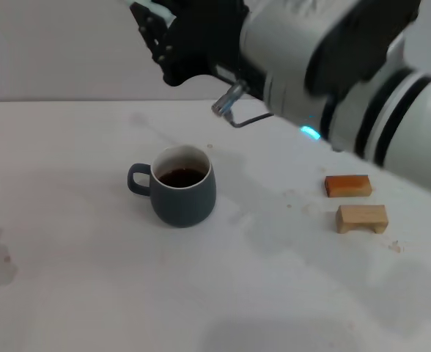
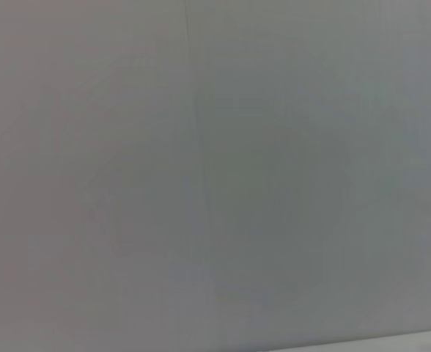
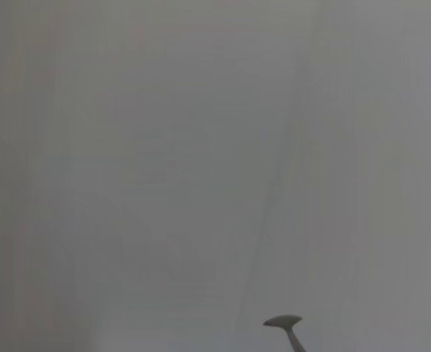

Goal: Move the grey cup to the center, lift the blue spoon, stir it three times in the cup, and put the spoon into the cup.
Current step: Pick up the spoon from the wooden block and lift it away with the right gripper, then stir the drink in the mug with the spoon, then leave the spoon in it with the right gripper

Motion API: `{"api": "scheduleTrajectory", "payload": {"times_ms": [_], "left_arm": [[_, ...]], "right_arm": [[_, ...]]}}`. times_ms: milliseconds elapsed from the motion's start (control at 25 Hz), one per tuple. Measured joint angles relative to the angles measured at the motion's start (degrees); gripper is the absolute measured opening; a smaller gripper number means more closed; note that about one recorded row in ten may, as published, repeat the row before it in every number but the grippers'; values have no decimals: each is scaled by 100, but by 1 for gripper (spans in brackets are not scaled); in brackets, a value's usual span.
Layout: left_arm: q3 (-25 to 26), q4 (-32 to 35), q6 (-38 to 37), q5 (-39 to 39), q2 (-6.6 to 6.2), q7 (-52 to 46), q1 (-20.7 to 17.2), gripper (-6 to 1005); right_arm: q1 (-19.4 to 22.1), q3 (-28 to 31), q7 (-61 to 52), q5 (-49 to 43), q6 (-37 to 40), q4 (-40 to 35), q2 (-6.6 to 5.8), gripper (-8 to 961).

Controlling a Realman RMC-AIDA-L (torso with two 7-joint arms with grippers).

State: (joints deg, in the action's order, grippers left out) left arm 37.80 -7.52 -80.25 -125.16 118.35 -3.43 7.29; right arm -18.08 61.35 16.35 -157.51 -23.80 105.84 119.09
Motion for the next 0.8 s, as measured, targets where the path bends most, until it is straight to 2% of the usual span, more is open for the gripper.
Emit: {"api": "scheduleTrajectory", "payload": {"times_ms": [120,160,200,360,560,800], "left_arm": [[19,0,-31,0,-4,0,-1,-2],[23,0,-62,1,-9,0,-5,-2],[23,0,-62,1,-9,0,-5,-2],[37,0,-99,9,-14,0,-9,-2],[41,2,-147,12,-15,0,-15,-2],[41,5,-150,12,-15,0,-19,-2]], "right_arm": [[-266,532,-385,211,-1482,513,-9,160],[-449,864,-538,230,-2384,848,-8,160],[-449,864,-538,230,-2384,848,-8,160],[-942,1537,-640,549,-3995,1007,-11,160],[-1119,1748,-771,639,-4919,1005,-8,160],[-1199,1764,-909,549,-5515,1004,-13,161]]}}
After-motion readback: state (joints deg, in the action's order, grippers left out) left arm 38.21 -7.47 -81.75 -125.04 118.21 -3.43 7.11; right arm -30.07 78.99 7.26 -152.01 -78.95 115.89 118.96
